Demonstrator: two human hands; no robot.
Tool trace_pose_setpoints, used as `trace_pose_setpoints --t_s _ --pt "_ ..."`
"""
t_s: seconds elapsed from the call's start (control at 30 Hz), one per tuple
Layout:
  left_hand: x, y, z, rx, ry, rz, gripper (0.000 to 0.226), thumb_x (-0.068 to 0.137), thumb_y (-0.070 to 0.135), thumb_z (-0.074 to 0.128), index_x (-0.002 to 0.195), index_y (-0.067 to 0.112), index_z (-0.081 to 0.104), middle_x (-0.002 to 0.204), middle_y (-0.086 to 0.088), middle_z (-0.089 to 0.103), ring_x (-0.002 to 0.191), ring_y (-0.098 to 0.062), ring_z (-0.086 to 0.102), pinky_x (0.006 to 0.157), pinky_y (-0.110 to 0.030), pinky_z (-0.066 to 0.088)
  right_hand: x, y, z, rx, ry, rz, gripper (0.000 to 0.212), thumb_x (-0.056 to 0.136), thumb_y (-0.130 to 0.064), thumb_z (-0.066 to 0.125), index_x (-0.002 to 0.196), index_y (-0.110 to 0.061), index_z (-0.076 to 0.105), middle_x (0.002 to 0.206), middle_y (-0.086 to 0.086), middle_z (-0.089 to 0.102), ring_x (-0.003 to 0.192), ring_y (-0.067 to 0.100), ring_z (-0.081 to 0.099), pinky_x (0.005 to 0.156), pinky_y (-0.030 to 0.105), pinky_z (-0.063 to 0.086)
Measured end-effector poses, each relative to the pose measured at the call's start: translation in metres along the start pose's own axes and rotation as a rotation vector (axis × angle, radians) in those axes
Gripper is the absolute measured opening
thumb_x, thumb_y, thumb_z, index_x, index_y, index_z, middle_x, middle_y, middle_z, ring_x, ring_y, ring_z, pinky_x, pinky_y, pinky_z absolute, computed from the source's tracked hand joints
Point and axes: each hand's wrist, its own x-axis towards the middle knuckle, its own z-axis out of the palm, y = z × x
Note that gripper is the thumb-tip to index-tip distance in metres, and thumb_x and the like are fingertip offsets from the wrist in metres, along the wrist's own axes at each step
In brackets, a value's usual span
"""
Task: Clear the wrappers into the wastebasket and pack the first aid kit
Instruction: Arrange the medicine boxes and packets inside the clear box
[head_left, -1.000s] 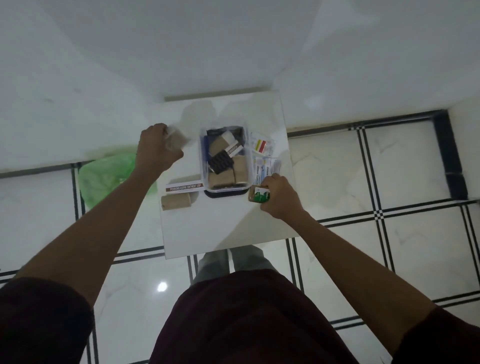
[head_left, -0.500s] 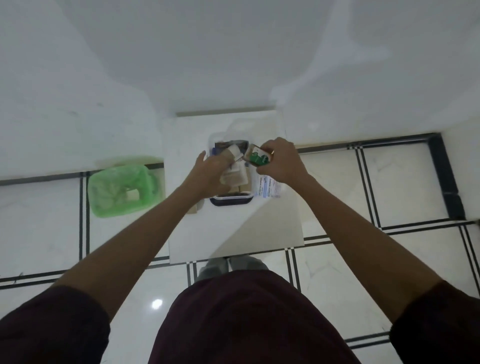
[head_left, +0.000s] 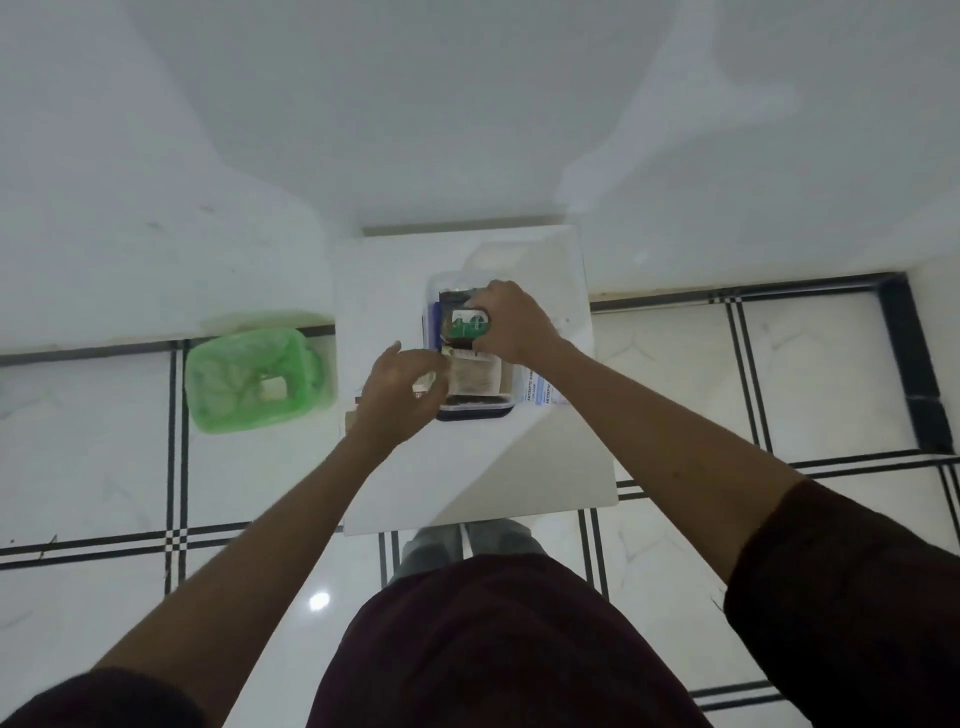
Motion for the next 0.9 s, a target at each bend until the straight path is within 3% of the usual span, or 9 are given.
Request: trace_pose_setpoints --t_s 0.13,0.27,0.37,0.47,0.57,0.67,0.77,0.9 --pt "-0.02 -0.001 -0.013 -0.073 0.191 -0.112 0.022 0.086 0.024 0.059 0.098 0.01 0.071 0.1 -0.005 0.074 0.095 -0.02 0.066 0.091 -0.036 0.05 0.011 0.005 0.017 0.022 -0.057 -0.025 0.036 0.069 -0.009 0.072 0.105 -0.012 0.066 0.107 0.008 0.062 0.098 0.023 0.056 0.08 0.038 0.052" --pt "-0.034 -0.02 -0.02 -0.106 0.198 -0.254 0.022 0.083 0.02 0.06 0.1 0.01 0.07 0.104 -0.006 0.072 0.1 -0.016 0.062 0.088 -0.023 0.044 0.011 0.008 0.025 0.048 -0.096 -0.082 0.033 0.077 -0.009 0.067 0.108 -0.018 0.067 0.111 0.006 0.066 0.1 0.024 0.061 0.084 0.043 0.055" --pt "-0.039 -0.039 -0.025 -0.032 0.096 -0.305 0.03 0.079 0.017 0.059 0.106 0.009 0.067 0.109 -0.008 0.07 0.105 -0.025 0.059 0.091 -0.027 0.043 0.008 0.007 0.017 0.041 -0.152 -0.11 0.037 0.082 -0.006 0.064 0.118 -0.015 0.063 0.121 0.008 0.064 0.109 0.026 0.059 0.092 0.037 0.05" --pt "-0.042 -0.053 -0.027 0.055 -0.062 -0.28 0.039 0.073 0.015 0.06 0.112 0.007 0.064 0.113 -0.012 0.067 0.111 -0.031 0.056 0.096 -0.036 0.044 0.01 0.008 0.013 0.056 -0.208 -0.128 0.043 0.086 -0.007 0.063 0.128 -0.013 0.057 0.13 0.009 0.06 0.114 0.026 0.056 0.089 0.026 0.041" --pt "-0.038 -0.062 -0.024 0.113 -0.139 -0.258 0.039 0.076 0.008 0.063 0.115 0.006 0.063 0.117 -0.014 0.067 0.114 -0.033 0.055 0.099 -0.042 0.046 0.008 0.008 0.015 0.071 -0.209 -0.105 0.034 0.09 -0.003 0.054 0.124 -0.005 0.059 0.126 0.015 0.06 0.11 0.031 0.058 0.085 0.028 0.043" --pt "-0.022 -0.064 -0.019 0.173 -0.217 -0.257 0.039 0.079 0.009 0.066 0.117 0.006 0.061 0.121 -0.014 0.065 0.116 -0.034 0.056 0.097 -0.043 0.046 0.002 0.006 0.016 0.118 -0.124 -0.105 0.032 0.087 0.002 0.048 0.115 -0.002 0.064 0.12 0.017 0.063 0.107 0.031 0.06 0.09 0.036 0.05" --pt "-0.004 -0.062 -0.017 0.235 -0.338 -0.24 0.044 0.078 0.02 0.069 0.119 0.01 0.06 0.125 -0.011 0.063 0.116 -0.033 0.055 0.094 -0.043 0.045 -0.005 0.008 0.012 0.224 0.043 -0.103 0.035 0.085 0.004 0.049 0.113 -0.008 0.067 0.119 0.012 0.067 0.111 0.024 0.059 0.098 0.03 0.045" --pt "0.004 -0.064 -0.019 0.267 -0.398 -0.206 0.045 0.075 0.027 0.071 0.116 0.011 0.061 0.121 -0.009 0.064 0.115 -0.032 0.054 0.092 -0.042 0.045 -0.008 0.023 0.002 0.346 0.286 -0.056 0.026 0.082 0.002 0.056 0.105 -0.003 0.068 0.102 0.016 0.07 0.09 0.026 0.063 0.088 0.042 0.053"
